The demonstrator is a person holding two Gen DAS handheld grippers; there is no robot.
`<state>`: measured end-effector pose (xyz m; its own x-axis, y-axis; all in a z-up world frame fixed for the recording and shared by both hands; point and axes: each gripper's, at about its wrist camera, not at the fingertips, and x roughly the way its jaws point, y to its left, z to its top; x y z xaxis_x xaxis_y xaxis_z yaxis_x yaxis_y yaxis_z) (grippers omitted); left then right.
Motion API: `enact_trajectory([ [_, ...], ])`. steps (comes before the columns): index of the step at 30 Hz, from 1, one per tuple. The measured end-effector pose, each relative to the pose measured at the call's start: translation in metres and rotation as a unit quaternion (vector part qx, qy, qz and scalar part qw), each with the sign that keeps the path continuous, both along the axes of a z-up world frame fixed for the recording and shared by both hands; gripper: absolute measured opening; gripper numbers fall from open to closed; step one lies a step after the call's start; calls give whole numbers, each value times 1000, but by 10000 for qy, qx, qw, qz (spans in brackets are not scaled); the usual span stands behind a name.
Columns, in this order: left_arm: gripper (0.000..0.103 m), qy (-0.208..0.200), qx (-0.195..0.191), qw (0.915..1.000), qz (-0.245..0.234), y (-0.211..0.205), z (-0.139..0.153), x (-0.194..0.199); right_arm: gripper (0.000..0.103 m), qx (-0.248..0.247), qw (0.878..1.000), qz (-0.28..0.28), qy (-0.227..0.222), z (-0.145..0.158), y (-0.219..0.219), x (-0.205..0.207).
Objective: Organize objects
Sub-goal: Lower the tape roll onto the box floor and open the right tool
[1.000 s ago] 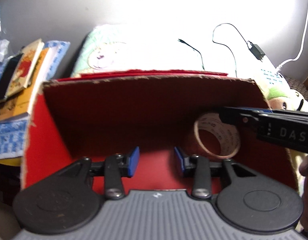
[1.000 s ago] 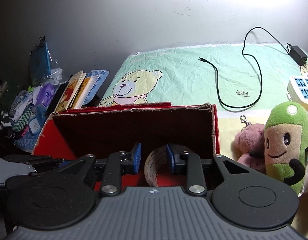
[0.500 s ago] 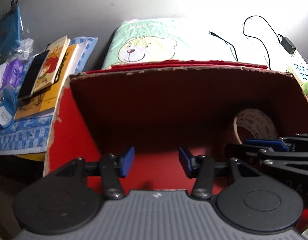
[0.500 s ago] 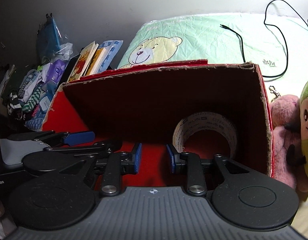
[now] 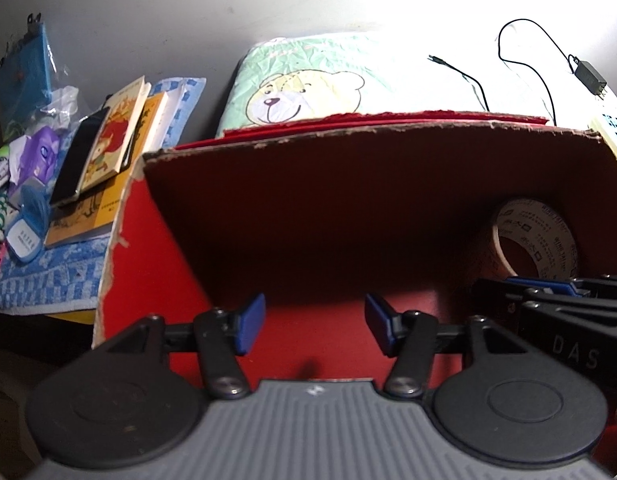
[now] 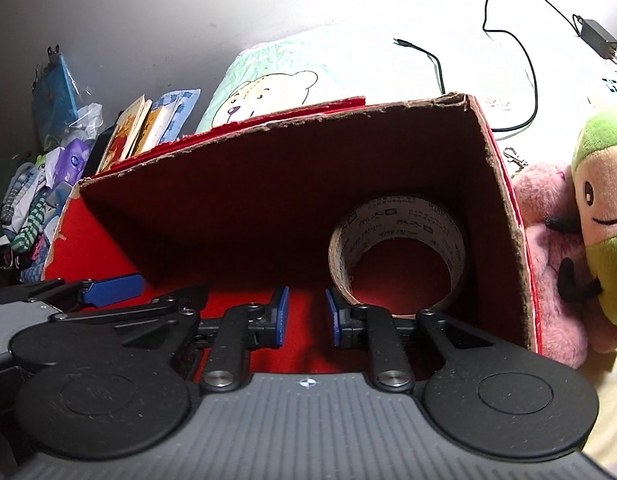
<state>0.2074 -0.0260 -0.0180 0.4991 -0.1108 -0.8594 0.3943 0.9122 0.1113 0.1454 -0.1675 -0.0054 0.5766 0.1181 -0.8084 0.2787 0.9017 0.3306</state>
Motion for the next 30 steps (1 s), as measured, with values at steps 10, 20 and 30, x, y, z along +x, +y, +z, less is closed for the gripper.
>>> enact_trajectory([
  [10, 60, -226, 191, 9995, -62, -6, 1, -2, 23, 165, 9998, 53, -40, -1, -5, -3],
  [20, 60, -336, 274, 9990, -95, -7, 1, -4, 23, 36, 9999, 116, -86, 0, -2, -4],
  [30, 65, -422, 320, 9986, -81, -8, 1, -3, 23, 5, 9996, 52, -261, -1, -1, -5],
])
